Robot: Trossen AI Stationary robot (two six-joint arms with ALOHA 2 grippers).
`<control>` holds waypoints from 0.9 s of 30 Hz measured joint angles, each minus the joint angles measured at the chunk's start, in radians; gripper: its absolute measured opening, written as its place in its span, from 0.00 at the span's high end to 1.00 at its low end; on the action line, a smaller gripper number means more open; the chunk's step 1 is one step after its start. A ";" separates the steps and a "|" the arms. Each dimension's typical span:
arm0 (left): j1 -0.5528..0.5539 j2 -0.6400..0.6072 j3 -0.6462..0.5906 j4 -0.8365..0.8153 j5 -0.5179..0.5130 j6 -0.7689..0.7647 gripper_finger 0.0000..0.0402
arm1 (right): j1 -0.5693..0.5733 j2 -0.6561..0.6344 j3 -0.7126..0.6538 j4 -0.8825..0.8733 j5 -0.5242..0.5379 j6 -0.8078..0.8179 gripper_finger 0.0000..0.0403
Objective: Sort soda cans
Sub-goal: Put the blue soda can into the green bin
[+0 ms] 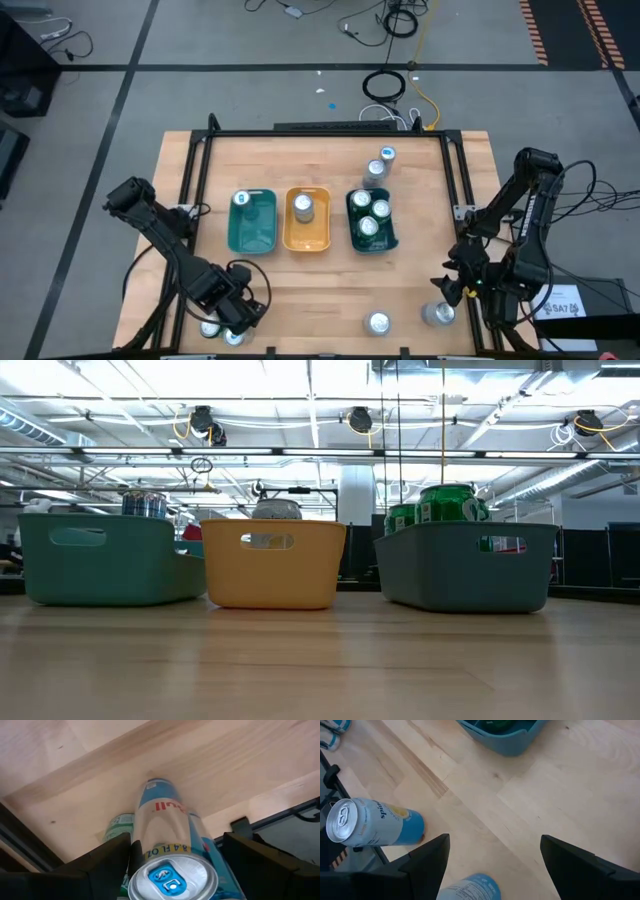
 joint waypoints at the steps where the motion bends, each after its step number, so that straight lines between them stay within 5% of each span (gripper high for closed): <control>1: -0.004 0.002 0.000 0.002 0.001 0.000 0.19 | 0.000 0.000 0.000 0.001 0.000 0.000 0.25; 18: -0.024 0.010 0.000 0.000 0.054 0.022 0.19 | 0.000 0.000 0.000 -0.003 0.000 -0.008 0.25; 27: -0.022 0.009 0.000 -0.008 0.055 0.021 0.36 | 0.000 0.000 0.000 -0.010 0.000 -0.008 0.25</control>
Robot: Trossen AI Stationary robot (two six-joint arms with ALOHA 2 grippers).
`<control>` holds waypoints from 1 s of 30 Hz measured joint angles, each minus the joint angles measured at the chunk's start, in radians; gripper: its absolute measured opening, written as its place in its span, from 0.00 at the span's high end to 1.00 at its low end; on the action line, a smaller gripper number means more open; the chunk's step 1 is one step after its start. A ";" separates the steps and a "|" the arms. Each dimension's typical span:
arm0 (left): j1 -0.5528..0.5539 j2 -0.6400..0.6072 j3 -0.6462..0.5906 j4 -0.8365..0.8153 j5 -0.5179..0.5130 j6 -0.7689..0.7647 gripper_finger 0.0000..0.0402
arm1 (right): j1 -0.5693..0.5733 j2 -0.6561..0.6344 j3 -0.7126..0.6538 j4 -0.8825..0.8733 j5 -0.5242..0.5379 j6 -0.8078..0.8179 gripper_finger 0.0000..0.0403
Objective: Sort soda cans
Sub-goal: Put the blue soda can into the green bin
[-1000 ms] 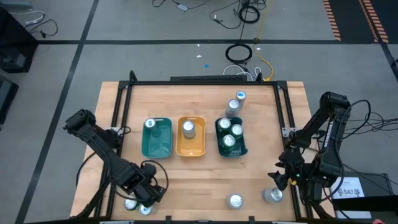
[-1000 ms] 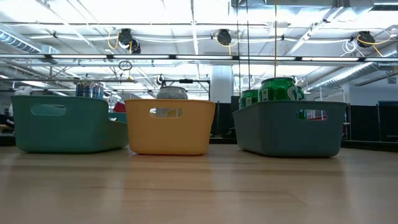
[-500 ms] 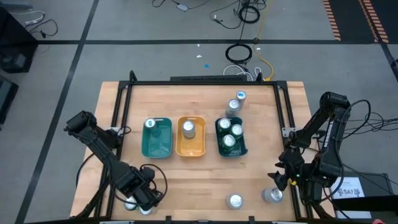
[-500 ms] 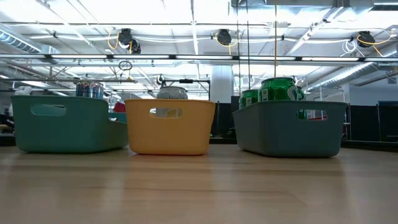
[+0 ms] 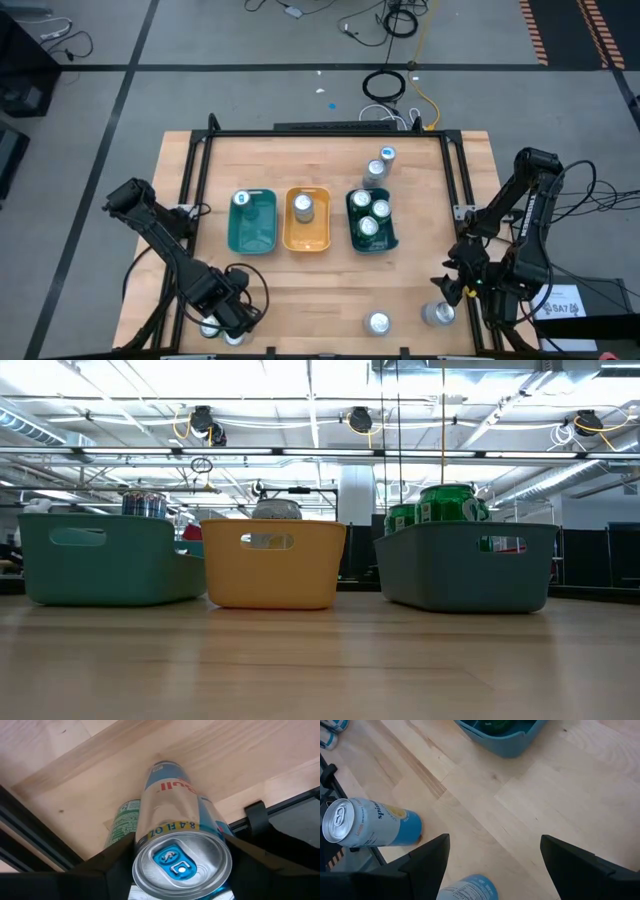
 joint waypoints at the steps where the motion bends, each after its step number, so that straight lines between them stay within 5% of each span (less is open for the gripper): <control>1: 0.000 0.000 0.000 -0.001 0.000 -0.003 0.37 | 0.000 0.000 0.000 0.000 0.000 0.000 0.25; 10: 0.040 -0.032 -0.001 -0.083 -0.017 0.005 0.35 | 0.000 0.000 0.000 -0.016 0.000 0.005 0.25; 18: 0.134 -0.201 -0.001 -0.153 -0.102 0.079 0.35 | 0.000 0.000 0.000 -0.026 0.000 0.034 0.25; 30: 0.483 -0.365 -0.001 -0.264 -0.146 0.481 0.35 | -0.001 0.000 0.000 -0.099 0.000 0.162 0.25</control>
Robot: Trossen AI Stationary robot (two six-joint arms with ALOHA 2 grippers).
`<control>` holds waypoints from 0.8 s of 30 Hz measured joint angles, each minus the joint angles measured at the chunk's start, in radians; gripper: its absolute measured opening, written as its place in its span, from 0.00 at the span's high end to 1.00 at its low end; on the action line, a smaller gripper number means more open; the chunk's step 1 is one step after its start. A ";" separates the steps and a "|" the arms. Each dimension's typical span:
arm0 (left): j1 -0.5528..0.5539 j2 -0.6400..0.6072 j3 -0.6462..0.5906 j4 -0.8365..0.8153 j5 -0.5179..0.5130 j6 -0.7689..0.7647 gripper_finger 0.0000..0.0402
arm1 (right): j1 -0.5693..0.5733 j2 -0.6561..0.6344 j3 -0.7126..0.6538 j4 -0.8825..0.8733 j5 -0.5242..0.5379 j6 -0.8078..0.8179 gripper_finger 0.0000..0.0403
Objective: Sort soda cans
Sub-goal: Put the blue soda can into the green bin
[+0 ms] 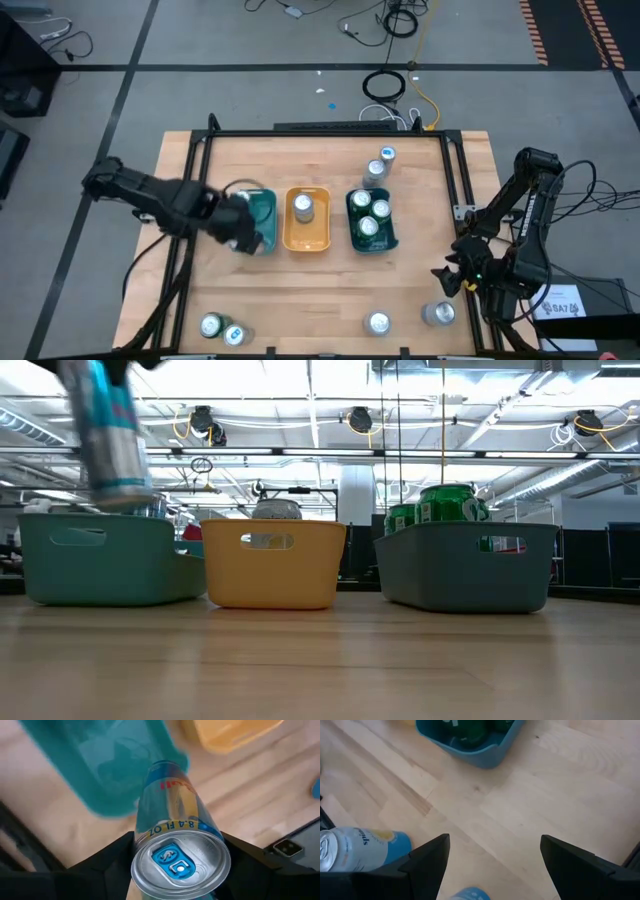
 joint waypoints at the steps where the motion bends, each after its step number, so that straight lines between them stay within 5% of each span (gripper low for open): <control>1: 0.039 0.000 0.000 0.001 0.011 0.051 0.35 | -0.002 0.000 0.000 0.000 0.000 0.001 0.25; 12: 0.381 0.078 0.000 -0.014 0.123 0.520 0.35 | -0.017 0.000 0.000 -0.010 0.032 -0.013 0.25; 24: 0.537 0.199 0.000 -0.014 0.116 0.778 0.35 | -0.022 0.000 0.000 0.008 0.027 0.003 0.25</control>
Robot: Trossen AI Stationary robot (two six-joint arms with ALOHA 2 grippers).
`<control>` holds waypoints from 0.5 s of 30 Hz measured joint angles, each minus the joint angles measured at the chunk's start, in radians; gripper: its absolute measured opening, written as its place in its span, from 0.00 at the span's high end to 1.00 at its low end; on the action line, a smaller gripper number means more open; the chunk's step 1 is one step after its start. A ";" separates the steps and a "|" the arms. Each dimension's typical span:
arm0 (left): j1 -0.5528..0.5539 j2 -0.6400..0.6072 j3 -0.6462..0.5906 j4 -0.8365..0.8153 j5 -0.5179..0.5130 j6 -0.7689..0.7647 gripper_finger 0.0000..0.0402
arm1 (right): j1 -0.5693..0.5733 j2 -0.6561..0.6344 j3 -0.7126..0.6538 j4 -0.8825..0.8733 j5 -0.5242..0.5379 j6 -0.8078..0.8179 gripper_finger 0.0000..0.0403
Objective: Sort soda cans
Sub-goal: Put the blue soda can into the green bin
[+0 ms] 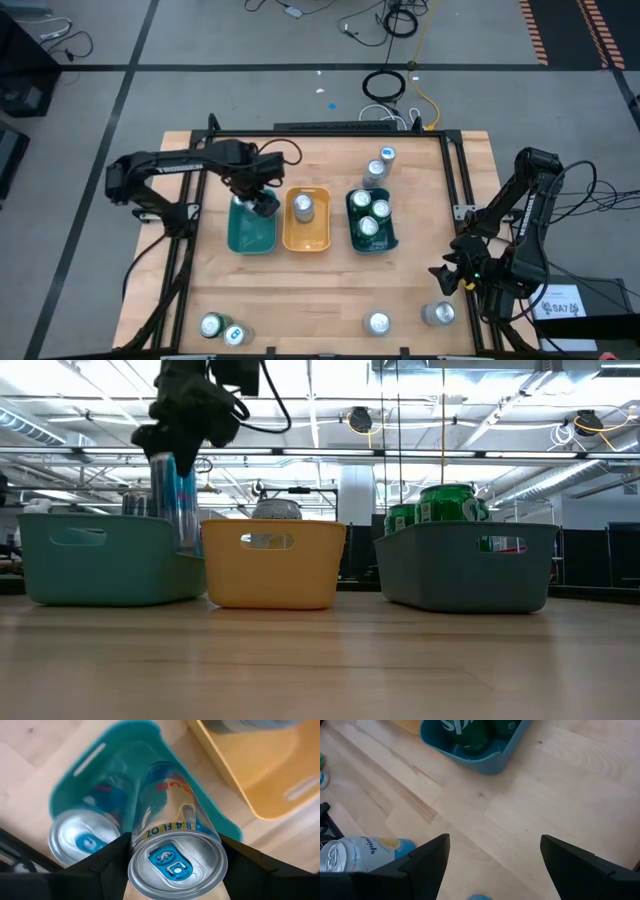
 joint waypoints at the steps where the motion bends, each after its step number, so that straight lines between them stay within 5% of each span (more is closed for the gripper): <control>1: 0.009 0.009 0.000 0.001 -0.007 0.013 0.35 | 0.000 0.000 0.000 0.001 0.000 0.000 0.25; 15: 0.053 0.110 0.001 0.037 -0.059 0.133 0.35 | 0.000 0.032 0.000 0.027 -0.001 0.006 0.25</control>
